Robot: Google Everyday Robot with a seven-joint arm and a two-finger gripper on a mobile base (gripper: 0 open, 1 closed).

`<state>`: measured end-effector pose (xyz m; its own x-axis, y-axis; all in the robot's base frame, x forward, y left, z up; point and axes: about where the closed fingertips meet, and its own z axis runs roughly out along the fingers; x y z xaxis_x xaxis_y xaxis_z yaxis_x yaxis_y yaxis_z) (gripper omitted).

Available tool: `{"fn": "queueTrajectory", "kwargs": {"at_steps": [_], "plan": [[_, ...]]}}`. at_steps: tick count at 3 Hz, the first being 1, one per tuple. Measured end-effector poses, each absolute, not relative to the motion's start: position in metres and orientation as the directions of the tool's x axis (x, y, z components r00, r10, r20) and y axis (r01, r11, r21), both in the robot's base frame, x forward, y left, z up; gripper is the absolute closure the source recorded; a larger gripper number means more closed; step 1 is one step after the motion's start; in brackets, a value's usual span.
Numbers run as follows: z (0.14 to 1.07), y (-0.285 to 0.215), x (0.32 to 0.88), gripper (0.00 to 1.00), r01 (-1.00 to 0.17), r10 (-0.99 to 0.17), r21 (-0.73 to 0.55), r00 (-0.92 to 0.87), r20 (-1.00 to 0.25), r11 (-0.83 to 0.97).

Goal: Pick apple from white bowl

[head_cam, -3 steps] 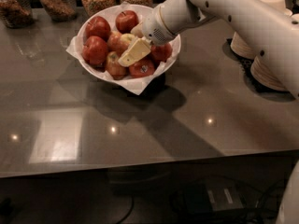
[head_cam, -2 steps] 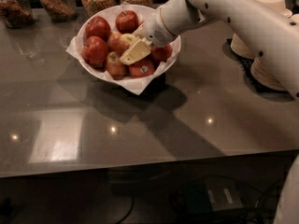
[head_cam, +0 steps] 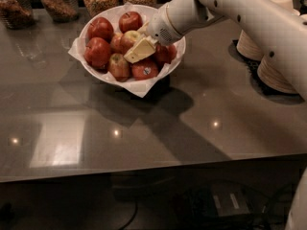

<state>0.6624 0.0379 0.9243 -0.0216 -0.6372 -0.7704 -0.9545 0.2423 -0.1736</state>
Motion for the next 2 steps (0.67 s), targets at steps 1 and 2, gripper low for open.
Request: {"fn": "queueTrajectory", "kwargs": {"at_steps": [1, 2], "plan": [[0.950, 0.039, 0.653, 1.00, -0.954, -0.616, -0.204, 0.026, -0.788, 0.221], [0.979, 0.029, 0.629, 1.00, -0.959, -0.593, -0.228, 0.086, -0.801, 0.168]]}}
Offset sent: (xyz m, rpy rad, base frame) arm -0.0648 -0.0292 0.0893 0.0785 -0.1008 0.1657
